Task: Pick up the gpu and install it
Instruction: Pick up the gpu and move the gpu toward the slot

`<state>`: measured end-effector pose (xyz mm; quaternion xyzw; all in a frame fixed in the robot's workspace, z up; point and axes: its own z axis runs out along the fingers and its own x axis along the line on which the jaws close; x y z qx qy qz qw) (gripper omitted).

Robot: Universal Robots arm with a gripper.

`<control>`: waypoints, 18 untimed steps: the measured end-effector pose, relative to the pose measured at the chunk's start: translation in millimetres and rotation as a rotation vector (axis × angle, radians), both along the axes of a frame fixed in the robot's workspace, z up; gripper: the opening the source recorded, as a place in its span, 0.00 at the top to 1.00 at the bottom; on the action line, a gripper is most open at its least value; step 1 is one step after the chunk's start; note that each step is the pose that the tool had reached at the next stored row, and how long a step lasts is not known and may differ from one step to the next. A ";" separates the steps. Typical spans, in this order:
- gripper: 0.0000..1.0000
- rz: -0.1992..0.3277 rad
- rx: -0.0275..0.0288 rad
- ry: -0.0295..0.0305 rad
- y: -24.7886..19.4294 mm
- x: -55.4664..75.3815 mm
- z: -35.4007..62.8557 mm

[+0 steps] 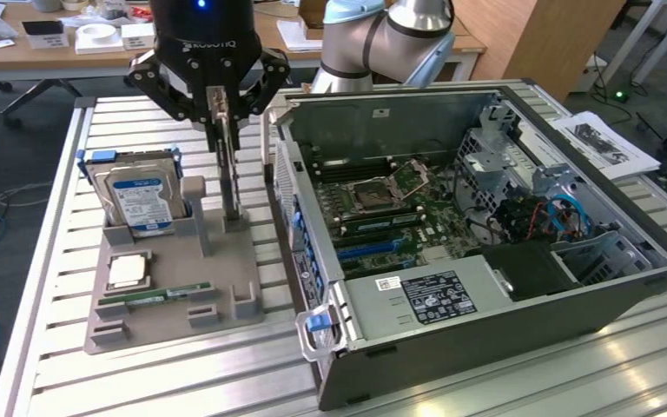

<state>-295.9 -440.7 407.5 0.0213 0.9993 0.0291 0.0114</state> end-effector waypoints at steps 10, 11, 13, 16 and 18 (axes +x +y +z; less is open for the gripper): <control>0.73 0.000 0.0000 0.0000 0.0 0.0 3.5; 0.73 0.000 0.0000 0.0001 0.0 0.0 3.5; 0.73 0.000 -0.0001 0.0002 0.1 0.3 3.6; 0.73 0.000 0.0000 0.0000 0.0 1.9 3.5; 0.73 0.000 0.0000 0.0000 0.0 3.6 3.5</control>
